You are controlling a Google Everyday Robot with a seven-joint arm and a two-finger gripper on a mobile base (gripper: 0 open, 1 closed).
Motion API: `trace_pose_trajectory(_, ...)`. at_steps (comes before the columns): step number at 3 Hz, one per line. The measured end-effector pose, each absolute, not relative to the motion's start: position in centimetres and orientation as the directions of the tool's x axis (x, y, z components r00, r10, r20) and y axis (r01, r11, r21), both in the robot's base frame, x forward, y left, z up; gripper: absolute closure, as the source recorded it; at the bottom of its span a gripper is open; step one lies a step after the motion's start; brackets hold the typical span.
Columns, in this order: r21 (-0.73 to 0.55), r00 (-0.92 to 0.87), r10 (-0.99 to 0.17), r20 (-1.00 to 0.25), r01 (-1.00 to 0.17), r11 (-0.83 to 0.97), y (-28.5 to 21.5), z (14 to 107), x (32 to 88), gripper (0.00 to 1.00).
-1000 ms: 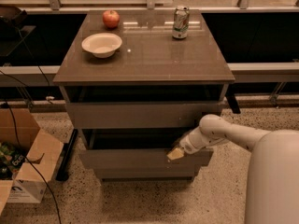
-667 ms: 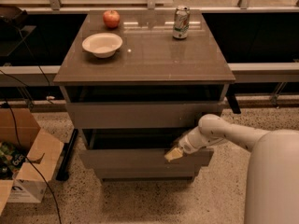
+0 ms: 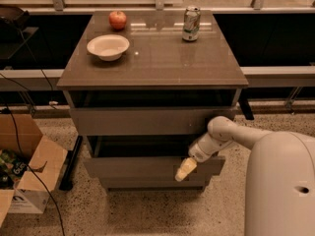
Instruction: Open middle drawer
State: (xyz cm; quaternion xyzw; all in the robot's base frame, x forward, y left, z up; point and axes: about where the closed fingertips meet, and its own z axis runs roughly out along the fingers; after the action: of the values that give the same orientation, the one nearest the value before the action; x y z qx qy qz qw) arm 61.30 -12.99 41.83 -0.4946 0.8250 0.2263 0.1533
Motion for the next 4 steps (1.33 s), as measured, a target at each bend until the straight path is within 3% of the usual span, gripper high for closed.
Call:
trace_pose_trajectory(1,0.308,-0.463,-0.796,-0.39,-0.88,0.36,-13.3,41.2,58.8,0.25)
trace_pose_trajectory(3,0.347,-0.447,-0.819,-0.36,-0.879,0.328,-12.8,41.7,55.9,0.71)
trace_pose_trajectory(4,0.347,-0.447,-0.819,-0.36,-0.879,0.328,-12.8,41.7,56.0,0.71)
